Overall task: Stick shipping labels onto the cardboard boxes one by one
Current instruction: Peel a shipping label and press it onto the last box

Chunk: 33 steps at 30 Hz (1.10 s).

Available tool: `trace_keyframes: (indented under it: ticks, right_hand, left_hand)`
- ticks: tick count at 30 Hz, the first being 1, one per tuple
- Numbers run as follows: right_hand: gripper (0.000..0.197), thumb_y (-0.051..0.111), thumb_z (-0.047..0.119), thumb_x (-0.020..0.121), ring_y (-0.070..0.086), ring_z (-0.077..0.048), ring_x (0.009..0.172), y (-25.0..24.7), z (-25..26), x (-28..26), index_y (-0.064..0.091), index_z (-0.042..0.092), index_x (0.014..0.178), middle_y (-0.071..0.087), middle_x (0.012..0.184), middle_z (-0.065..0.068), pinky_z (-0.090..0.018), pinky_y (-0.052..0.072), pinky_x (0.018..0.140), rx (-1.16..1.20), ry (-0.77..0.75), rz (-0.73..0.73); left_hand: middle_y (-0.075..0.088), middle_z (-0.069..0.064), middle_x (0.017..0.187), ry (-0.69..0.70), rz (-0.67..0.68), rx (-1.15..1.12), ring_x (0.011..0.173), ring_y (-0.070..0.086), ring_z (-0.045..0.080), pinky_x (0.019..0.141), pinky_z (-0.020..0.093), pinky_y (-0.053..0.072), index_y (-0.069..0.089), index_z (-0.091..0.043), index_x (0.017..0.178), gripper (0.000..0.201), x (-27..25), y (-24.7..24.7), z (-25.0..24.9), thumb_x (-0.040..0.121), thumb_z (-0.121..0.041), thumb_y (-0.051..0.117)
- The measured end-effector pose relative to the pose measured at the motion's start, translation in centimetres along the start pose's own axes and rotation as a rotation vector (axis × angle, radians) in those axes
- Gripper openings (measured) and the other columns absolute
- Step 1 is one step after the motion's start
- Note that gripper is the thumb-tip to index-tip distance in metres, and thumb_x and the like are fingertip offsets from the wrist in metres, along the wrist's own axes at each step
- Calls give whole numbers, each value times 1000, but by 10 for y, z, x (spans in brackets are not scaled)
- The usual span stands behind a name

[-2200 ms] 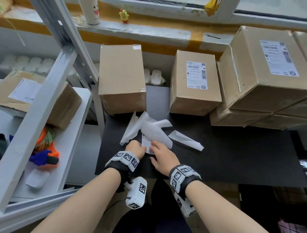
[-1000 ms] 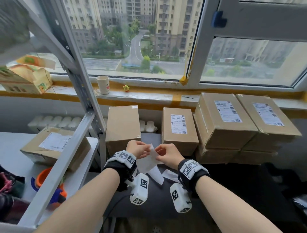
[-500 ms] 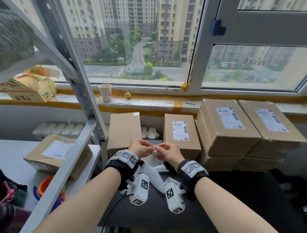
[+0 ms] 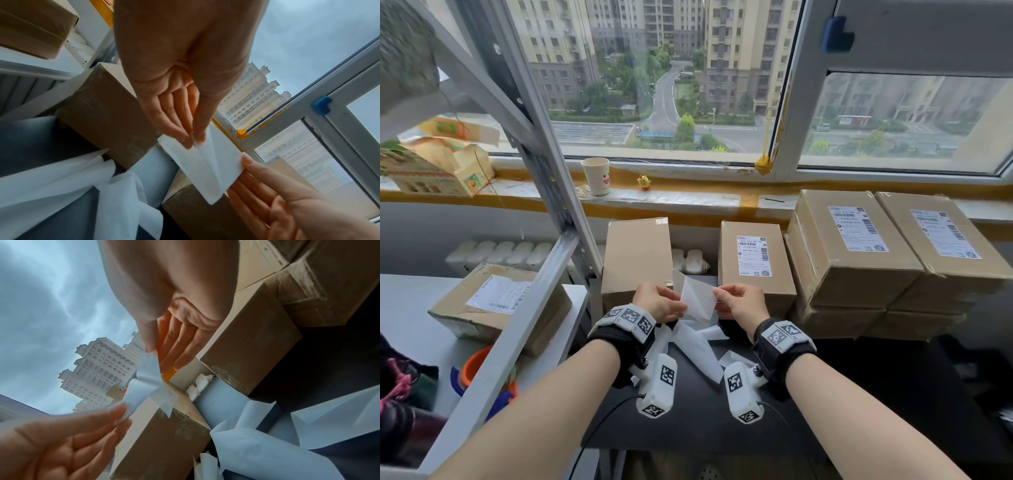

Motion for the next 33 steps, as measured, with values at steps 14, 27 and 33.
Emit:
trace_keyframes:
  ticks: [14, 27, 33]
  right_hand:
    - [17, 68, 12, 82, 69, -34, 84, -49, -13, 11, 64, 19, 68, 71, 90, -18, -48, 59, 70, -139, -2, -283]
    - [12, 66, 24, 82, 68, -28, 80, -82, -3, 16, 63, 28, 71, 71, 82, -4, -48, 58, 72, -353, -130, -487]
    - [17, 66, 30, 78, 70, -23, 78, -77, -17, 13, 63, 37, 63, 72, 78, 2, -48, 58, 72, -307, -135, -428]
  left_hand:
    - [60, 12, 58, -91, -117, 114, 40, 60, 12, 55, 22, 55, 60, -3, 62, 23, 15, -28, 48, 75, 14, 68]
    - [58, 14, 68, -181, -152, 133, 59, 59, 24, 47, 22, 55, 60, -2, 59, 25, 16, -32, 77, 76, 17, 64]
    - [57, 18, 79, -231, -137, 134, 61, 59, 25, 44, 23, 54, 55, -4, 67, 24, 27, -18, 103, 78, 16, 61]
Point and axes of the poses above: each hand's wrist, its own x-axis towards the middle knuckle, its own y-axis out of the palm, z = x × y, the point moved 5 cm from there along x, towards the middle knuckle
